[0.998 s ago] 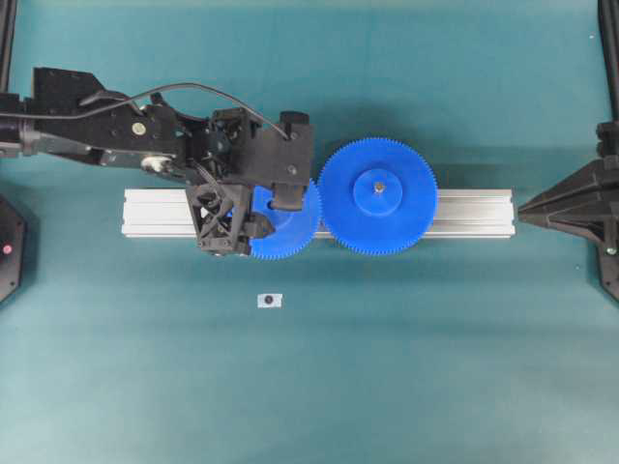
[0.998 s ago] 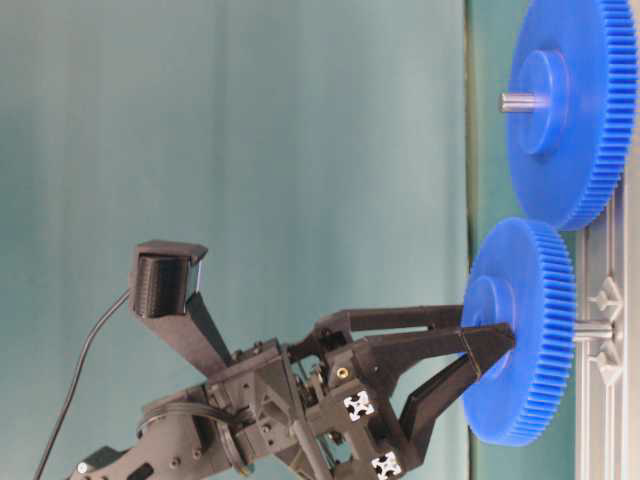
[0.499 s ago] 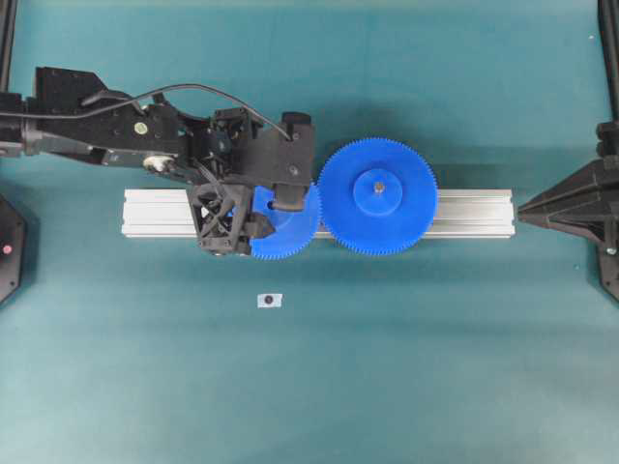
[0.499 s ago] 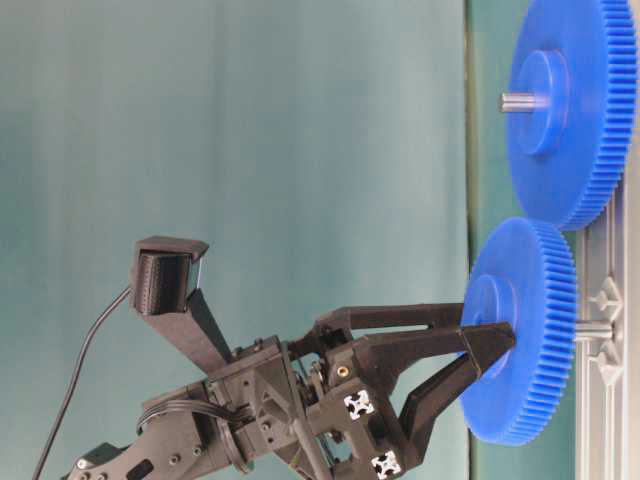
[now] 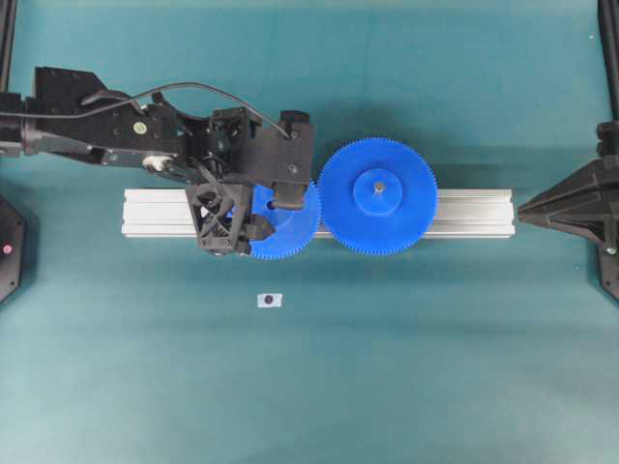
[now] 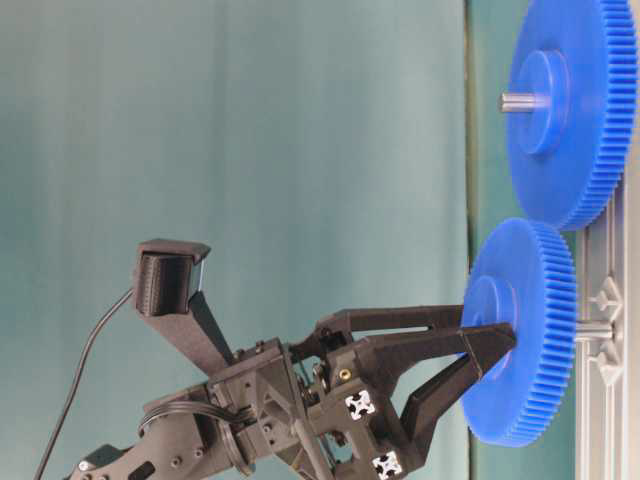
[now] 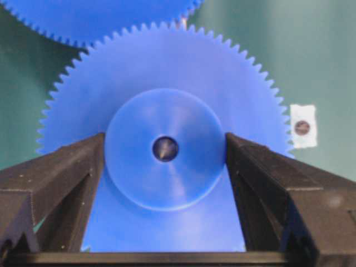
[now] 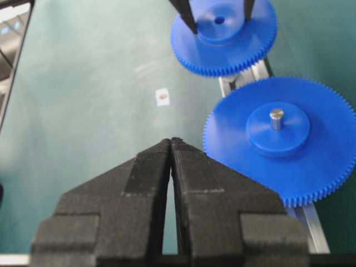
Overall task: Insert the small gear onto the shaft.
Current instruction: 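Lower the small gear onto the shaft, meshing with the large gear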
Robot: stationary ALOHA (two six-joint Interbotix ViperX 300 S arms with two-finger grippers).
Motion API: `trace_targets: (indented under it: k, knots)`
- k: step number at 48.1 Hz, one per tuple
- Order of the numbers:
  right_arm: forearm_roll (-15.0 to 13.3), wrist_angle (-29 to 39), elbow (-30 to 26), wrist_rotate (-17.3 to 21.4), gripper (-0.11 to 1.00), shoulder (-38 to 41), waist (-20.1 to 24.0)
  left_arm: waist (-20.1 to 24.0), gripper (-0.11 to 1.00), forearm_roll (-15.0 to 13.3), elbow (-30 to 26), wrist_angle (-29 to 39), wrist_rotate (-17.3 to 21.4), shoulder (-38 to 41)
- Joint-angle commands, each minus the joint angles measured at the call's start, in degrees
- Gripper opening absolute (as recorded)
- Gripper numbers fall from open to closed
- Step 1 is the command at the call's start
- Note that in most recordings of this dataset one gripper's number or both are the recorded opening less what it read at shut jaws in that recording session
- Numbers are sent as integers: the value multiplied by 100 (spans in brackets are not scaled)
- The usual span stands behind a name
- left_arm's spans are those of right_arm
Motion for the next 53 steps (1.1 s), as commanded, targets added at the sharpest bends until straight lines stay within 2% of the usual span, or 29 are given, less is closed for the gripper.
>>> trace_targets:
  k: [1,19,35,53]
  knots:
    - [0,-44,-70,44,11,35,9,97,78,44,97,79,-9,-35]
    - [0,-44,-62,44,11,35,9,105,77,44,167,88,-62,-35]
    - [0,-44,-70,44,11,26,9,105,77,53,-202,35,-26,105]
    - [0,-35,-79,44,11,18,9,105,77,53,-237,193,-53,-18]
